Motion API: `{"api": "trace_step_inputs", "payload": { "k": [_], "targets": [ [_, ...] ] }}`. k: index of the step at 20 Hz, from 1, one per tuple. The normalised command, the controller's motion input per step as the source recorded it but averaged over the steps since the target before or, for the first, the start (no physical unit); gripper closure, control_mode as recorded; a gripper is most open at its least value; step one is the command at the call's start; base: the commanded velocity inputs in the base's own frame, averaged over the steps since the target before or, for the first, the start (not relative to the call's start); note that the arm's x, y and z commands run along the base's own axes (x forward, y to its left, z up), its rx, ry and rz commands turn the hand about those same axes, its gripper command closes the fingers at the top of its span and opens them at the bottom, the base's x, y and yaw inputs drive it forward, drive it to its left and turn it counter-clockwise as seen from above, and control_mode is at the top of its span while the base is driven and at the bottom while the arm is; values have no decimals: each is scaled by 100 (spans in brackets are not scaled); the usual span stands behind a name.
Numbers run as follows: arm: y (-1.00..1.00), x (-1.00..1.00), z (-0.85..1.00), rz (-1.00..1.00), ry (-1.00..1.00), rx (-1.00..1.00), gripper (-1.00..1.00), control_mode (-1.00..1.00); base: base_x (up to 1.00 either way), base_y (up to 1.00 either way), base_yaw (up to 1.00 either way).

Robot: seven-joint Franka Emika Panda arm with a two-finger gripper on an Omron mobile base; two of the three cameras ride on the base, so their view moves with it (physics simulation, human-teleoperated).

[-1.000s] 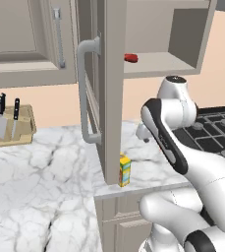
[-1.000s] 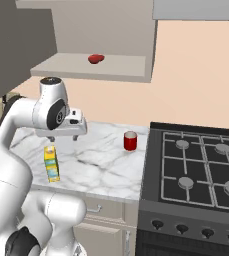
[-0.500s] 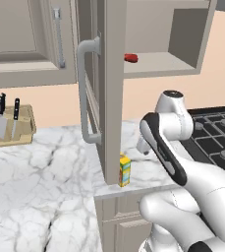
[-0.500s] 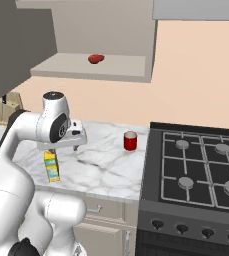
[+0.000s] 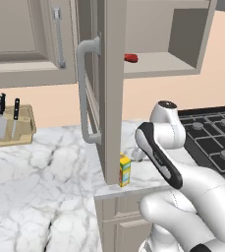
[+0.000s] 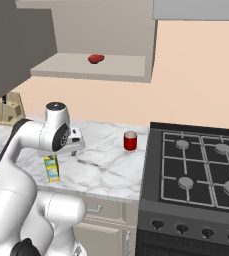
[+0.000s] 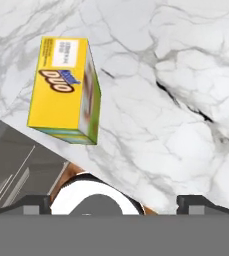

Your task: Pick the cereal and cereal from the counter and place them in the cabinets closest to them.

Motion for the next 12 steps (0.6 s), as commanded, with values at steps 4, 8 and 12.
{"api": "trace_step_inputs", "payload": {
  "k": [4,8,12],
  "targets": [
    [29,15,-30,4,0,3,-100,-100,0,0,0],
    [35,17,-22,1,0,3,-100,-100,0,0,0],
    [35,10,-23,0,0,6,-100,-100,0,0,0]
  ]
}}
